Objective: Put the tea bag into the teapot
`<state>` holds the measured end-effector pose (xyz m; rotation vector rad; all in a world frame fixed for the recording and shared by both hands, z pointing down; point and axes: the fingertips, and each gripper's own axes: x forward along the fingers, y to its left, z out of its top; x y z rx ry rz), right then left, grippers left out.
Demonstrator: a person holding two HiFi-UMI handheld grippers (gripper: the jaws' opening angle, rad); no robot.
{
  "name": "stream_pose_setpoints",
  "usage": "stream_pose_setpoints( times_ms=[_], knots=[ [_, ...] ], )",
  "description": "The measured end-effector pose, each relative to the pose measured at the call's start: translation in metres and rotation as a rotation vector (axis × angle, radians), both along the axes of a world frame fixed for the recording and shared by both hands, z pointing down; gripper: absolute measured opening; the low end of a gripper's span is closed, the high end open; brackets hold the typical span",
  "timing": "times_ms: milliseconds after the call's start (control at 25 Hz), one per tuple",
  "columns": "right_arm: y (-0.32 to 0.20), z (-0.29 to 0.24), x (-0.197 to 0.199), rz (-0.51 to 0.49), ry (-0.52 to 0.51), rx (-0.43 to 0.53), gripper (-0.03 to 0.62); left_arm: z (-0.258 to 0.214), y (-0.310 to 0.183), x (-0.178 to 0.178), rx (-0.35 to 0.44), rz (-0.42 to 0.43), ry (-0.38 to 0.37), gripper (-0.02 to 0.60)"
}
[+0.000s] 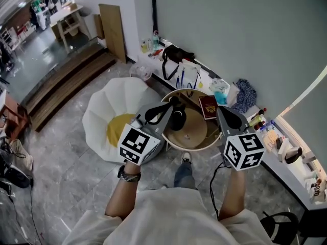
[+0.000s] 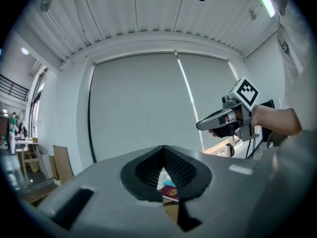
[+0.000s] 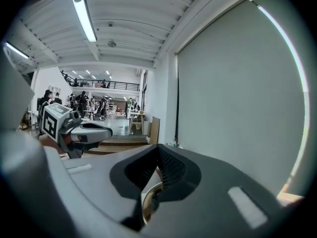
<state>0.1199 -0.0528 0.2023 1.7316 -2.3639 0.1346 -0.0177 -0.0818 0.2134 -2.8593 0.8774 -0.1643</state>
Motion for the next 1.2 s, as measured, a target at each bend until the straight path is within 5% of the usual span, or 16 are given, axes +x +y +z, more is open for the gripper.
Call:
stream_pose_setpoints(
  times_ms=[1200],
  knots=[
    [0.018,-0.016,-0.006,0.013,0.001,0.034,0.005,-0.023,0.017,0.000,0.051,0.031,-0.009,0.005]
  ],
)
